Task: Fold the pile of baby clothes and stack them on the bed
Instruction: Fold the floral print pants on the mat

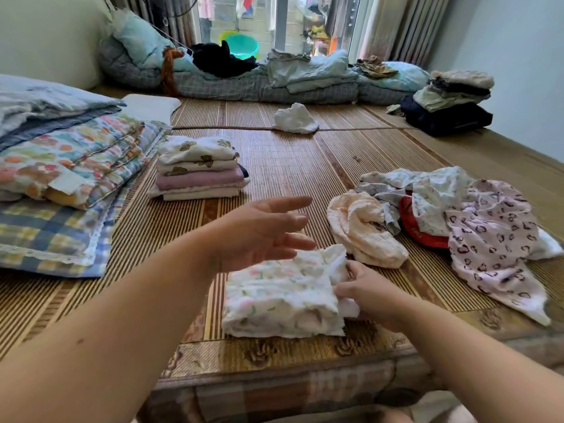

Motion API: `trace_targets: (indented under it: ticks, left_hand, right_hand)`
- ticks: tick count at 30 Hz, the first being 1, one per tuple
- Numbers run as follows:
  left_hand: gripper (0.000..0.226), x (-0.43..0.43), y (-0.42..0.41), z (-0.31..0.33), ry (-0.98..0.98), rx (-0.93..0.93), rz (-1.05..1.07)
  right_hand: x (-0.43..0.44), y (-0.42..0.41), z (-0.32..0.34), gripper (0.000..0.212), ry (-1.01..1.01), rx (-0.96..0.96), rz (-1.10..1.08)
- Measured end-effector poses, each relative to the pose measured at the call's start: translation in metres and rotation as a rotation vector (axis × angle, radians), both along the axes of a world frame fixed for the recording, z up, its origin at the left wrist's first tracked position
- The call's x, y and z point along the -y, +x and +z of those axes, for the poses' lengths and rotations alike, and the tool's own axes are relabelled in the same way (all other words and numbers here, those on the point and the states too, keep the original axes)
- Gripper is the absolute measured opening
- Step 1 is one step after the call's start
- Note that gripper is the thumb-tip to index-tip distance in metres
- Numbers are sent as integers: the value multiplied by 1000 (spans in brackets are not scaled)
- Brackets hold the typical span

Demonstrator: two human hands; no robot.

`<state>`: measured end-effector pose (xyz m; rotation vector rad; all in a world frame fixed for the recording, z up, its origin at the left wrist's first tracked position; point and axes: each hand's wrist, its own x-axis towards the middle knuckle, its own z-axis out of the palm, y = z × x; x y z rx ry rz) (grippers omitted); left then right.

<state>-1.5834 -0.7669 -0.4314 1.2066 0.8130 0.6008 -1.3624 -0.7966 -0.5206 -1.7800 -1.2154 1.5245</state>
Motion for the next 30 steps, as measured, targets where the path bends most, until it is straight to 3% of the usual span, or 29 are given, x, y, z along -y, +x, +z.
trace_targets:
  ticks: [2, 5, 7, 9, 11, 15, 18, 22, 26, 28, 30]
  left_hand:
    - [49, -7, -5, -9, 173, -164, 28]
    - [54, -14, -31, -31, 504, -783, 8]
    - [61, -13, -45, -48, 463, -938, -91]
    - [65, -8, -52, -59, 361, -946, -162]
    - [70, -4, -53, -66, 346, -944, -175]
    - [75, 3, -45, -73, 349, -938, -183]
    - [82, 4, -44, -80, 407, -991, -197]
    - [87, 4, -43, -78, 431, -989, -172]
    - [82, 7, -37, -65, 489, -891, -51]
    - [80, 10, -30, -63, 507, -894, -57]
    - [81, 13, -22, -68, 514, -933, -124]
  right_hand:
    - [0, 2, 4, 64, -29, 12, -4]
    - [-3, 4, 9, 63, -34, 32, -27]
    - [-7, 4, 11, 58, 130, 270, -16]
    - [-15, 1, 15, 44, 390, 602, 34]
    - [-23, -8, 19, 29, 402, 692, 107]
    - [-32, -25, 7, 43, 115, 655, 246]
    - [-34, -32, 9, 27, 174, 658, 255]
    - [-30, -41, 22, 11, 295, 438, 198]
    - [-27, -31, 43, 12, 410, 248, 59]
    - [-27, -16, 48, 16, 431, 334, 12]
    - [-25, -2, 44, 23, 327, 482, 52]
